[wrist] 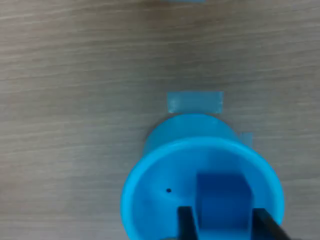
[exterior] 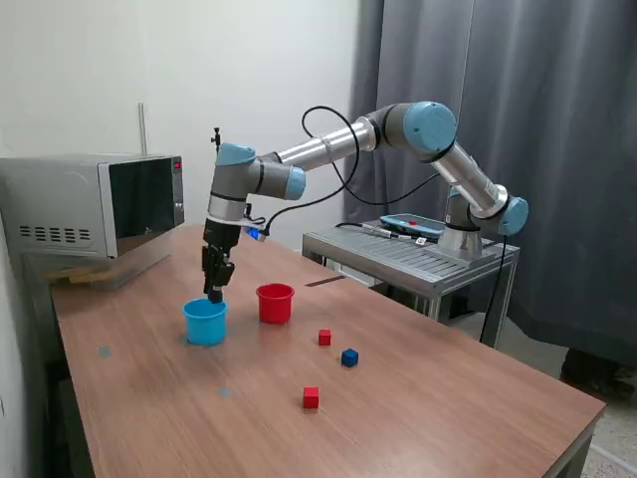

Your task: Place red objects in the red bin, and blue objects in the blue bin.

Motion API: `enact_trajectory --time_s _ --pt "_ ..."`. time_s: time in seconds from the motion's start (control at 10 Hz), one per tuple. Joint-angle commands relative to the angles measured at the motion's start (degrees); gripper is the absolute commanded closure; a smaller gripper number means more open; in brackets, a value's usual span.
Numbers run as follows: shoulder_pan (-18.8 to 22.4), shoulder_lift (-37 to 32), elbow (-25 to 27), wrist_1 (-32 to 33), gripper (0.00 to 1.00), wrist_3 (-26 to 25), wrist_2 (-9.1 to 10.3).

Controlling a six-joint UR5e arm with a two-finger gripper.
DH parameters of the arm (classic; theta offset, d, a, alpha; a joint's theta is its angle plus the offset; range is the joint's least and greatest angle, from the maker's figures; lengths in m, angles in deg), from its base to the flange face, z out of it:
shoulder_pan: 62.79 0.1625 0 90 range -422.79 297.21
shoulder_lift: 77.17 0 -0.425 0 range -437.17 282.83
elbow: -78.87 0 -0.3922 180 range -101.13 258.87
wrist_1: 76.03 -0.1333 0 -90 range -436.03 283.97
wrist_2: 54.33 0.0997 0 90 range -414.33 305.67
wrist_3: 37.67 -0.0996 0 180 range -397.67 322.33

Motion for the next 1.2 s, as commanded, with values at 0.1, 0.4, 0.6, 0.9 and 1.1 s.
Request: enact_trajectory --time_s 0.1,0.4,0.6,0.9,1.1 --pt "-0.5 0.0 -0.3 0.0 0.0 0.0 -0.03" --pt "-0.3 -0.2 -0.6 -0.1 0.0 0.0 0.06" --pt "0.5 -5.5 2.6 -0.2 0.0 -0.7 0.41" --pt "4.1 -17.5 13.3 -0.1 0.0 -1.1 2.15" --pt "6.3 -20.7 16.4 -0.3 0.0 -1.1 5.94"
